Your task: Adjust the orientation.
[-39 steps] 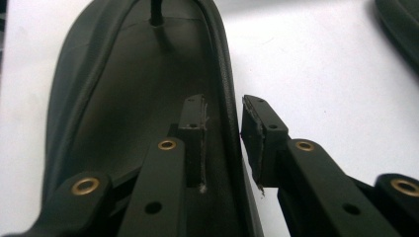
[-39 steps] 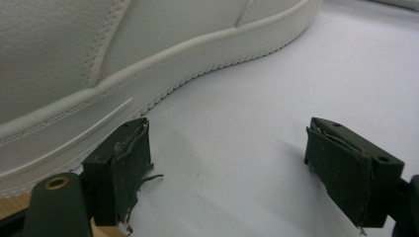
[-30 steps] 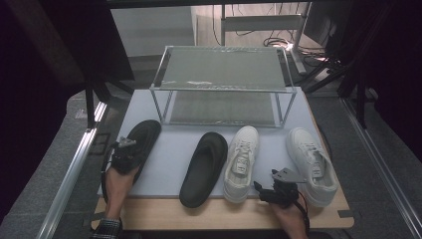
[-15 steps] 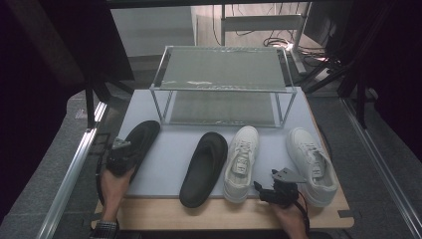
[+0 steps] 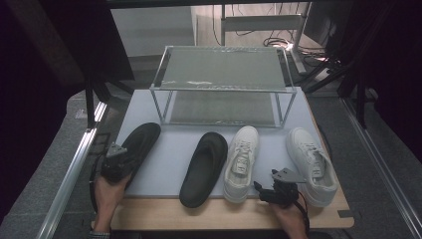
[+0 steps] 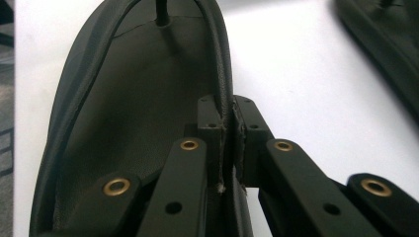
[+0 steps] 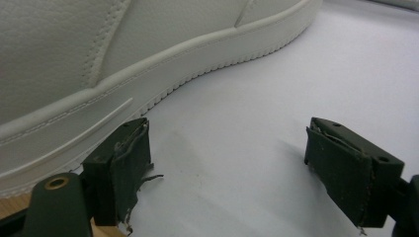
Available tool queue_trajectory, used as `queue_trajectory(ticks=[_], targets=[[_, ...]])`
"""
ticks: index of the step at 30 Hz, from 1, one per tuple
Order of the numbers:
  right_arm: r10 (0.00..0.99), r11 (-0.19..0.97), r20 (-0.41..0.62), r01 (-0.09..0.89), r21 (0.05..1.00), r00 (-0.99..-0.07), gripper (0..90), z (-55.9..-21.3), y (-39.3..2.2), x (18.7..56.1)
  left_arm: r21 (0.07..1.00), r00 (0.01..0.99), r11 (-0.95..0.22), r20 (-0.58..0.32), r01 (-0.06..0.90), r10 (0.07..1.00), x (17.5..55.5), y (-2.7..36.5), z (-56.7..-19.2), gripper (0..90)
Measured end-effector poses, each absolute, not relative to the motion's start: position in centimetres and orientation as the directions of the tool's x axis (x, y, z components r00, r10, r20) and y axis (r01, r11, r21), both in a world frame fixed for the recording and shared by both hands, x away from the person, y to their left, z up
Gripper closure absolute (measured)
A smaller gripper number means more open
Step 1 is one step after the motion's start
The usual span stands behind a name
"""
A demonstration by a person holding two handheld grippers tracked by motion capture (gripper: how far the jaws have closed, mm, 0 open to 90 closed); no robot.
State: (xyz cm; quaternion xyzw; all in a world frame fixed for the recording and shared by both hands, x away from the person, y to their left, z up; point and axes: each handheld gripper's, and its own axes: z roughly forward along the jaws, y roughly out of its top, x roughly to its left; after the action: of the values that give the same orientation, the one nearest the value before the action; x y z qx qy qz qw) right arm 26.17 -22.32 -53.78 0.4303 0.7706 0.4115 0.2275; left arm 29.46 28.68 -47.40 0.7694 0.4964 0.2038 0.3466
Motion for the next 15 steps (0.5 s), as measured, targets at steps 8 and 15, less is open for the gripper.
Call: queue_trajectory(ticks=[8, 15], targets=[[0.851, 0.291, 0.004, 0.476, 0.830, -0.526, 17.9, -53.8, -22.3, 26.2, 0.745, 0.492, -0.315, -0.020, 0.588, 0.871, 28.9, 26.7, -46.8, 83.9], [0.851, 0.290, 0.004, 0.476, 0.830, -0.526, 18.0, -53.8, -22.3, 26.2, 0.748, 0.522, -0.333, -0.021, 0.574, 0.853, 29.5, 25.2, -46.5, 83.8]])
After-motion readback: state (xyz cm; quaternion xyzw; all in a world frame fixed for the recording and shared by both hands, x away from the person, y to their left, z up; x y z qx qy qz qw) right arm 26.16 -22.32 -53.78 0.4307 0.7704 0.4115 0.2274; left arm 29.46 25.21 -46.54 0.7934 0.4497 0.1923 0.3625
